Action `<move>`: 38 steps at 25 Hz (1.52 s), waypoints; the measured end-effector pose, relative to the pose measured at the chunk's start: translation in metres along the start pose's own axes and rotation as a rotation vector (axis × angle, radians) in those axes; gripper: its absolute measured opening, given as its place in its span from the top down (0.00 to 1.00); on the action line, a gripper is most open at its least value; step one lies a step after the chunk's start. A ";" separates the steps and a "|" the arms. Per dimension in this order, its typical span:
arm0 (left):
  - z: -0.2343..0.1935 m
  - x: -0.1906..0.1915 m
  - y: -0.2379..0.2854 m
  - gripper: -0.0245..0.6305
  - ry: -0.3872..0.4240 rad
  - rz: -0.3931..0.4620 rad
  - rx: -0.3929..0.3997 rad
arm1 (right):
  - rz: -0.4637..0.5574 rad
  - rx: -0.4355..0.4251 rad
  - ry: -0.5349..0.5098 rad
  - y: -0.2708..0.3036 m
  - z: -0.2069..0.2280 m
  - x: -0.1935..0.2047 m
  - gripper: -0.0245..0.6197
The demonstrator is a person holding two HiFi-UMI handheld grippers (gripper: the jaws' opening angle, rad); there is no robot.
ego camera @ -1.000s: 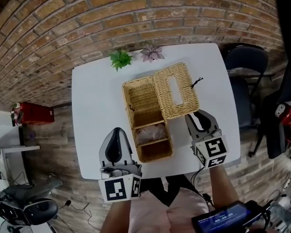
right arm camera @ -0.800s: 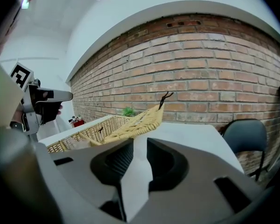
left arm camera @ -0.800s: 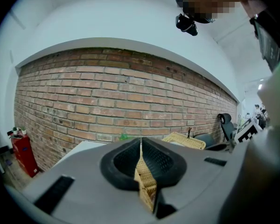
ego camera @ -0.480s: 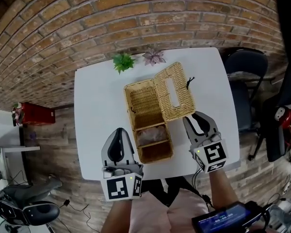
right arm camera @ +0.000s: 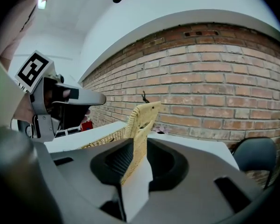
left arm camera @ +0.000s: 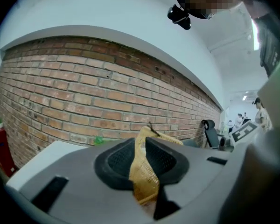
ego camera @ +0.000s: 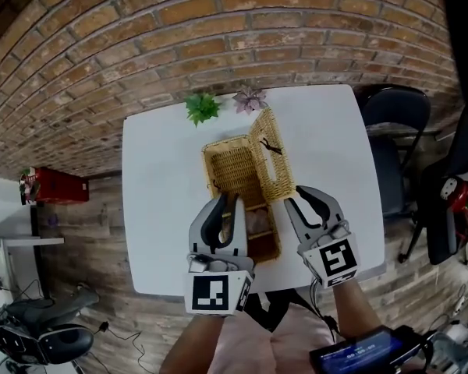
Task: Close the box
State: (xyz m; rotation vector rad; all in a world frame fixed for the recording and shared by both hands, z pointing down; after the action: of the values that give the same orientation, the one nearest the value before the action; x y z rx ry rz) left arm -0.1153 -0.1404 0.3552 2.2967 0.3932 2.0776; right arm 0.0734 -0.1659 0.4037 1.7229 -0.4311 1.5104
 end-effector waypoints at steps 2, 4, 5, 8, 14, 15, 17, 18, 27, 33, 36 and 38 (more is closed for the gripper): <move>0.014 -0.003 0.011 0.80 -0.026 -0.005 0.064 | 0.008 -0.009 -0.010 0.003 -0.002 -0.004 0.82; 0.029 -0.006 0.023 0.71 -0.050 -0.010 0.116 | 0.013 -0.012 -0.011 0.005 -0.003 -0.007 0.82; 0.034 -0.006 0.028 0.66 -0.060 -0.017 0.131 | 0.014 -0.012 -0.011 0.007 -0.003 -0.008 0.82; 0.042 -0.008 0.036 0.62 -0.105 -0.030 0.155 | 0.015 -0.009 -0.016 0.008 -0.001 -0.009 0.84; 0.045 -0.009 0.032 0.58 -0.158 -0.048 0.199 | 0.005 -0.036 -0.037 0.010 0.000 -0.007 0.82; 0.046 -0.009 0.031 0.58 -0.153 -0.050 0.198 | 0.003 -0.037 -0.044 0.011 -0.001 -0.007 0.82; 0.048 -0.009 0.032 0.58 -0.128 -0.052 0.185 | 0.001 -0.043 -0.057 0.012 -0.002 -0.008 0.82; 0.049 -0.008 0.032 0.58 -0.113 -0.055 0.173 | 0.001 -0.048 -0.061 0.012 -0.003 -0.009 0.82; 0.039 -0.008 0.029 0.58 -0.020 -0.047 0.058 | -0.001 -0.089 -0.076 0.015 -0.010 -0.012 0.80; 0.024 0.001 0.020 0.58 0.084 -0.060 -0.022 | 0.015 -0.092 -0.086 0.015 -0.009 -0.015 0.80; 0.014 0.009 0.018 0.58 0.068 -0.065 -0.058 | 0.021 -0.088 -0.078 0.015 -0.008 -0.017 0.80; 0.010 0.012 0.019 0.58 0.062 -0.072 -0.068 | 0.022 -0.088 -0.078 0.015 -0.008 -0.018 0.80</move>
State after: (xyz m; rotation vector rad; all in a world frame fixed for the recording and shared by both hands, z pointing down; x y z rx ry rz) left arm -0.1011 -0.1546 0.3696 2.1522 0.3936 2.0986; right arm 0.0529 -0.1740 0.3915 1.7165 -0.5508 1.4222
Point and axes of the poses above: the fingertips, and each gripper's own axes: y forward along the fingers, z to its right, x out of its underside, the point moved 9 cm from there along -y, backward along the fingers, and after that the axes turned 8 degrees about -x, right-handed, at the moved point
